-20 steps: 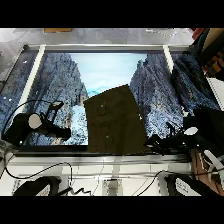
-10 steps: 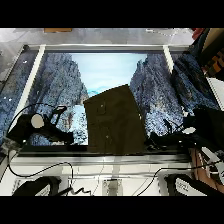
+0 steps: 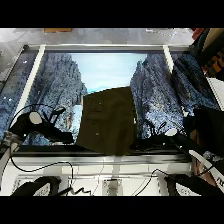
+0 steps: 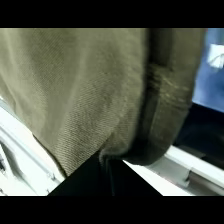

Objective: Fold the clothes and pants, and hang the long-sleeved shirts on hangers.

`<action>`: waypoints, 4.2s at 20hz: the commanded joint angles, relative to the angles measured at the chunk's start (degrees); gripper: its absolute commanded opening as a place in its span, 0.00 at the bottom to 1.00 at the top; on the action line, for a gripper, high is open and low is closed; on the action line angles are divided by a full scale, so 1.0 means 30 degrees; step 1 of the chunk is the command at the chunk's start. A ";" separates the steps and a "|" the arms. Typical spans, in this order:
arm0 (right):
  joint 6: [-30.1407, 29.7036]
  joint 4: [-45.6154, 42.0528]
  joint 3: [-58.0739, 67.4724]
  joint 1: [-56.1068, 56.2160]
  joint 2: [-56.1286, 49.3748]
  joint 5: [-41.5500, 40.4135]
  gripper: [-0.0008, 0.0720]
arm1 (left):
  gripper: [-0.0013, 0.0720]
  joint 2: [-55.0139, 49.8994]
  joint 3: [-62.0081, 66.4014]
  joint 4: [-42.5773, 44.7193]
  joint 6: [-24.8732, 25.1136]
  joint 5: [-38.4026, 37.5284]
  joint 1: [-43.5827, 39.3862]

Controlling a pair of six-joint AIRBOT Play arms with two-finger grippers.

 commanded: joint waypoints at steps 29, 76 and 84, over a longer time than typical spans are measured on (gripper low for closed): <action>0.0168 -0.1916 1.3843 0.1982 0.3971 0.0648 0.05 | 0.08 0.5289 0.5253 -1.7639 1.0499 0.1851 0.5676; 1.2218 -1.7252 1.1752 0.7766 -0.2055 0.2259 0.96 | 0.98 -0.1974 -0.0510 -0.5166 0.2710 0.1078 0.4452; 1.1846 -2.4509 1.4367 0.2004 -0.1960 0.2331 0.59 | 0.97 -0.1953 0.0233 -0.5209 0.2703 0.1814 0.4007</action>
